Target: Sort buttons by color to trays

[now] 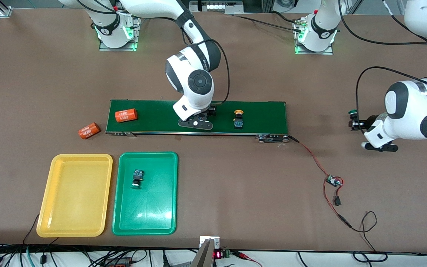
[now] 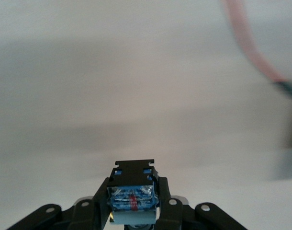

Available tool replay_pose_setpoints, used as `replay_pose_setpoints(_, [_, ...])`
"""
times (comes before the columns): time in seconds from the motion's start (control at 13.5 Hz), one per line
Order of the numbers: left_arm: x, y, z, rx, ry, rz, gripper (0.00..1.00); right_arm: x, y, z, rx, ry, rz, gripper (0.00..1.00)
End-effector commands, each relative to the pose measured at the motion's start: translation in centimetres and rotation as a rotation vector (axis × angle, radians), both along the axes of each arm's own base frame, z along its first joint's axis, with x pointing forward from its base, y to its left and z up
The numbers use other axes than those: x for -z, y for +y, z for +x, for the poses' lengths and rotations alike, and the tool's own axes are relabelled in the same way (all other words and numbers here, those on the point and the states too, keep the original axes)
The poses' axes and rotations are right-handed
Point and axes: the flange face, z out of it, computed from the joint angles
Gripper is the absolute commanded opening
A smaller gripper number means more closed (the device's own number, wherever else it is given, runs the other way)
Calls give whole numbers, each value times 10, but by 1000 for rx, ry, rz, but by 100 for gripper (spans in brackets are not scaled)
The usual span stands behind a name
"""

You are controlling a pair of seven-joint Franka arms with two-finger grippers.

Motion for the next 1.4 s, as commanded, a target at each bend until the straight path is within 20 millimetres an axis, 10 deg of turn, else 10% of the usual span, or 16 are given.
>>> replay_pose_setpoints(0.0, [-18,-53,15,-7,-13,-86,21,9,0,-4,2,10,8,100])
replay_pose_setpoints(0.59, [-1,-276,-13,-88,-32,-165,20,17,0,-6,31,38,26,40])
replay_pose_setpoints(0.96, [22,-298,-39,-76,-19,-155,26,-1,-8,6,57,16,37,26])
replay_pose_setpoints(1.03, [25,-298,-40,-75,-14,-155,46,-15,-20,22,74,-17,40,26])
replay_pose_setpoints(1.11, [25,-298,-40,-77,-13,-155,94,-30,-32,38,89,-48,45,26])
replay_pose_setpoints(1.33, [3,-302,-36,-65,-40,-161,100,-57,-94,95,197,-129,36,26])
